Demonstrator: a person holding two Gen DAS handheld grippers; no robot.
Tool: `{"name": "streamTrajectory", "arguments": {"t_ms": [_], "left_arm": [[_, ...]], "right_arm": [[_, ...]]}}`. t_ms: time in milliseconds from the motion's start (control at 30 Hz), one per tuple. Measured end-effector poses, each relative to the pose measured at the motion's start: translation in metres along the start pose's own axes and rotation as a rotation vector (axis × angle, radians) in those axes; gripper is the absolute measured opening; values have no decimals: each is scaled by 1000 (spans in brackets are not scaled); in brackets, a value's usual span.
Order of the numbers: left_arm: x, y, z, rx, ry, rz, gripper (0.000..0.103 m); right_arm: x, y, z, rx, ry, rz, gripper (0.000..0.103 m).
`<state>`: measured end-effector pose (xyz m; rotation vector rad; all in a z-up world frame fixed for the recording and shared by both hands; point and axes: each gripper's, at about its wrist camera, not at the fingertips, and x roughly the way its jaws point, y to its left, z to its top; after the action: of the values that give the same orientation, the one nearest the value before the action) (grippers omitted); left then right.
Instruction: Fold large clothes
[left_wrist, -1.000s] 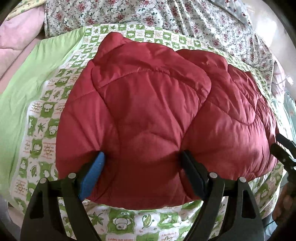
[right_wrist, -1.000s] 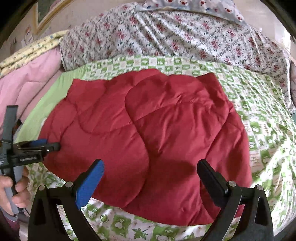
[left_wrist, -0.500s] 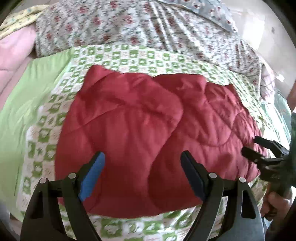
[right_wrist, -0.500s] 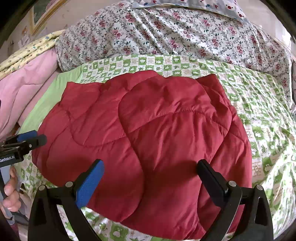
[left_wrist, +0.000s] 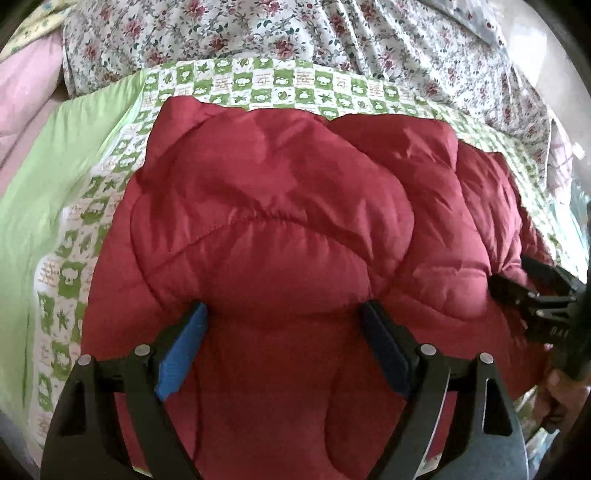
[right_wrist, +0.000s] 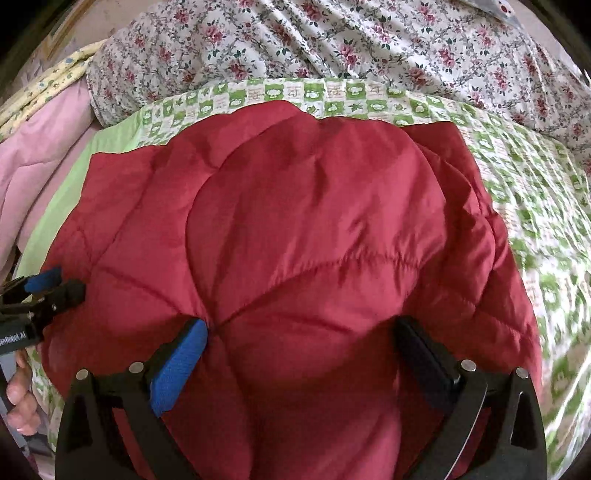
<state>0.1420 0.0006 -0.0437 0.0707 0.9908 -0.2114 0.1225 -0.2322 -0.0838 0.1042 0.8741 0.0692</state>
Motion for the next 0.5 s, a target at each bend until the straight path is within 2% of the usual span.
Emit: {"name": "streamTrajectory", "arguments": {"t_ms": [167,267,367,433,500], "left_arm": [[8,-3,5,13,-1,33,92],[7,-4,4,20,-2,36,92],[7,-4,3,22,-4,38,92],[7,-4,3,22,-4,39,92],[7,-4,4,22,-5,40,92]], "right_arm": [[1,-3,3,17,3,14,102],[-23,-5,2,46,-41,40,95],[-48,-5,-1,47,-94,38,94],[-50,-3,-4,27,-77,25,94],[-34,-7,-7,20,-19,6,94]]}}
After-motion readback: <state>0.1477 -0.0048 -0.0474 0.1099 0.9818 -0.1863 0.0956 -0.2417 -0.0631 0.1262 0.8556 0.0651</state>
